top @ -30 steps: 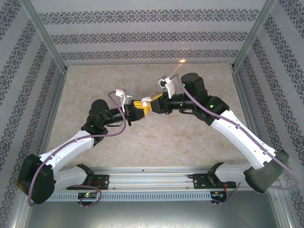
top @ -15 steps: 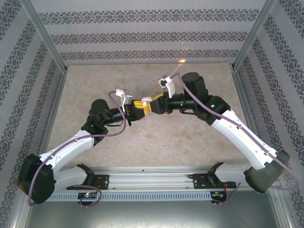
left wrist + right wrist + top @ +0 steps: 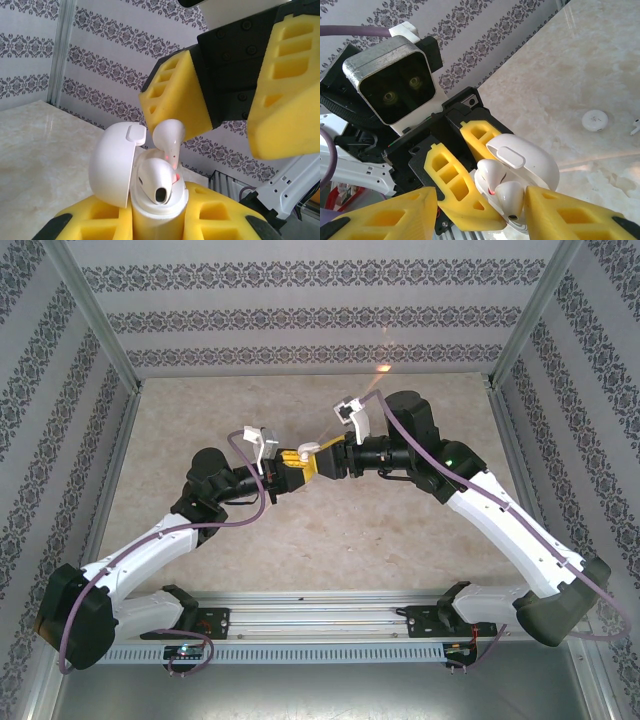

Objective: Insert the wireless bluetooth earbuds into the charging case

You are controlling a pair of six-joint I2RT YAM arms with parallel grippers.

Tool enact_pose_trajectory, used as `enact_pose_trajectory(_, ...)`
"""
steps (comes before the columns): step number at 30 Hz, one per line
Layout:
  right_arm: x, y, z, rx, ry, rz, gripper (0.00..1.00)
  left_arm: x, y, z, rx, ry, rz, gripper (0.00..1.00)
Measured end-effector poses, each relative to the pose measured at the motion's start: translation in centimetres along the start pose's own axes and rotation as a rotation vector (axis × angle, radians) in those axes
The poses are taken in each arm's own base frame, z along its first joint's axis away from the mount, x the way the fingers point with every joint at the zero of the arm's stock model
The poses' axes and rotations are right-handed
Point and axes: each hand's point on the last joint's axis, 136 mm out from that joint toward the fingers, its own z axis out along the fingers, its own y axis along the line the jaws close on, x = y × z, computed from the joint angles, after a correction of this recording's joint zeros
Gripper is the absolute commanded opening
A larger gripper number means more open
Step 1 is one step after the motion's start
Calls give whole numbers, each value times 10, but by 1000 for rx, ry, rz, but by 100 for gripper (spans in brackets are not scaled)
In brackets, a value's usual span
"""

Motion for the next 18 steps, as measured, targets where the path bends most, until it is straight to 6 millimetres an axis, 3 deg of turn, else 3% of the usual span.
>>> enact_pose_trajectory(9,4,-10,-4,73,15,53,51,-5,0,0,-10,-13,16,0)
enact_pose_trajectory(18,3,-12,-10,102,5,94,46,-16,-4,-3,-13,-39,56,0)
